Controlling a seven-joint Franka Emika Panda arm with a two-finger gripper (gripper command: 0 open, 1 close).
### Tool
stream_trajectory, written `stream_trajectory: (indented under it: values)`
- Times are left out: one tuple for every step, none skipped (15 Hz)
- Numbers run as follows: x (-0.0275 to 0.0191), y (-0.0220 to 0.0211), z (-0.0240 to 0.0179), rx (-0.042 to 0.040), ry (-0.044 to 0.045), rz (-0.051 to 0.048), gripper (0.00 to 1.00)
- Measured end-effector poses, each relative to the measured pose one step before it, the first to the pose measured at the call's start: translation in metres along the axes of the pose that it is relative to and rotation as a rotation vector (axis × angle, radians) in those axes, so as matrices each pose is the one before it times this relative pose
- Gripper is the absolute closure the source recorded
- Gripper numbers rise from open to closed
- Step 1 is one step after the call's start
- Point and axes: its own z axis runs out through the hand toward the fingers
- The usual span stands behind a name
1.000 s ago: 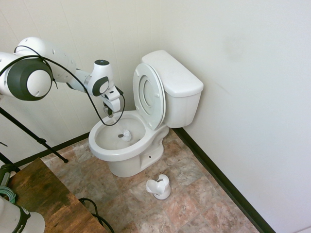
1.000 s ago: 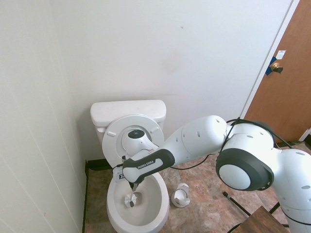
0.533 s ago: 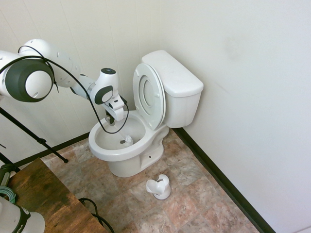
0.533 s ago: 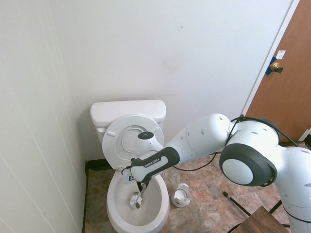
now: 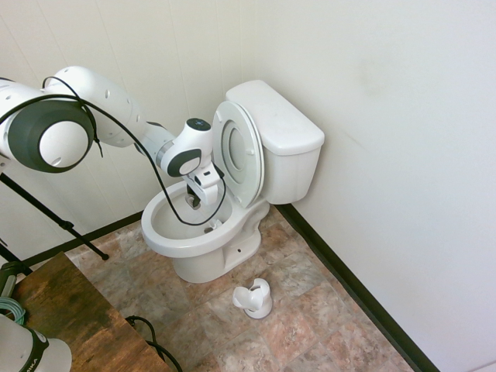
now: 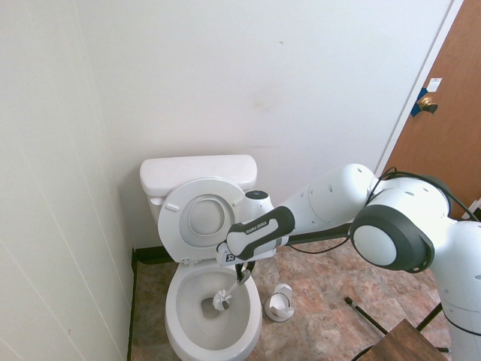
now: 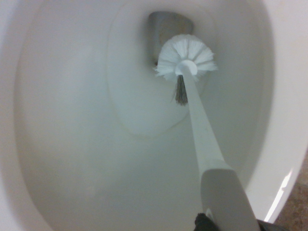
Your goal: Clean the toilet
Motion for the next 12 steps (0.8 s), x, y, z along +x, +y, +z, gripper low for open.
stream_trajectory:
  values:
    - [0.01071,-0.00109,-0.00216,0.00513,0.00167,0.01409,1.0]
    - [0.00899,-0.00502,-0.0016,0.00799,0.00273,0.01081,1.0]
    - [0.00619,-0.00768,0.00012,0.00904,0.00215,0.00458,1.0]
    - [0.00326,-0.00872,0.00144,0.00999,0.00303,-0.00109,1.0]
    - [0.00148,-0.01051,0.00239,0.01227,0.00461,-0.00246,1.0]
    - [-0.00158,-0.01185,0.00293,0.00979,0.00113,-0.00413,1.0]
    - [-0.00466,-0.0128,0.00178,0.00878,0.00093,-0.00428,1.0]
    - [-0.00701,-0.01305,0.00058,0.01139,0.00506,-0.0018,1.0]
    - [-0.00852,-0.01324,-0.00033,0.01362,0.00654,-0.0015,1.0]
    - [-0.00858,-0.01153,-0.00151,0.01138,0.00379,-0.00251,1.0]
    - [-0.00823,-0.00976,-0.00256,0.00665,0.00116,-0.0033,1.0]
    - [-0.00653,-0.00735,-0.00401,0.00237,0.00154,-0.00201,1.0]
